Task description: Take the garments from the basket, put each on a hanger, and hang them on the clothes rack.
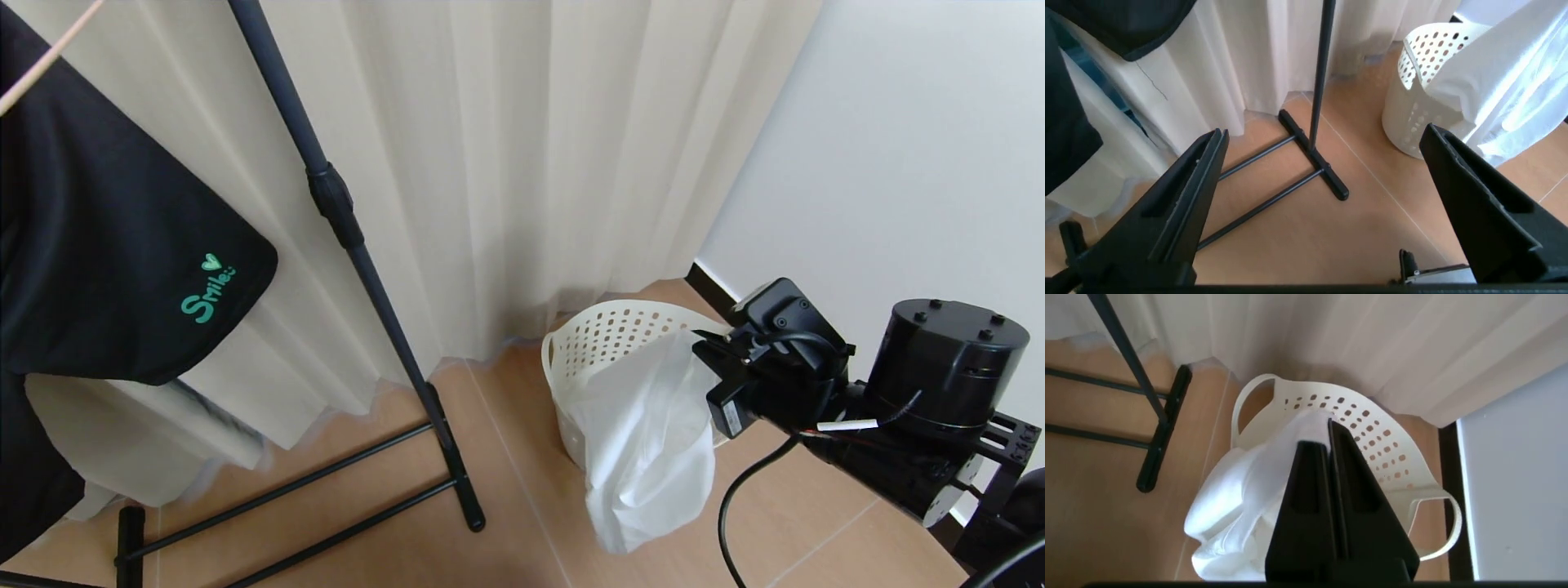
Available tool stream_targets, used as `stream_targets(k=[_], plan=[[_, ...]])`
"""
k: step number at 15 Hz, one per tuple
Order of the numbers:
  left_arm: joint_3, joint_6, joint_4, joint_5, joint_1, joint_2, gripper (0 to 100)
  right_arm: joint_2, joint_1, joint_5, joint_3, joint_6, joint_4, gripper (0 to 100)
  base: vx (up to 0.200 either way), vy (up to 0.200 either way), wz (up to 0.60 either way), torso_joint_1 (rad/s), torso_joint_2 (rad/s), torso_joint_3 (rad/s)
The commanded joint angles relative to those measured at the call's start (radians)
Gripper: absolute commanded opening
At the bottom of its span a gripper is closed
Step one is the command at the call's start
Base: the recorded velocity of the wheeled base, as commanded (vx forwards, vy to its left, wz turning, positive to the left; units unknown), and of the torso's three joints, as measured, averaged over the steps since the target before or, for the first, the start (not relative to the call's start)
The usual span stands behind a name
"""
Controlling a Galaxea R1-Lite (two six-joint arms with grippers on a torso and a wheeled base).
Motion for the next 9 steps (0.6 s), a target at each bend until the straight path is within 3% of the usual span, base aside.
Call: stream_targets(k=[1, 9], plan=[[0.0, 0.0, 0.0, 0.0, 0.0, 0.001, 100, -0.001, 0.0, 0.0, 0.002, 0.0, -0.001, 0, 0.0, 0.0, 0.0, -0.002, 0.0, 0.198], [0.0, 0.0, 0.0, 0.0, 0.0, 0.001, 100, -0.017, 0.0, 0.0, 0.002, -0.007, -0.002, 0, 0.0, 0.0, 0.0, 0.002, 0.0, 0.206]])
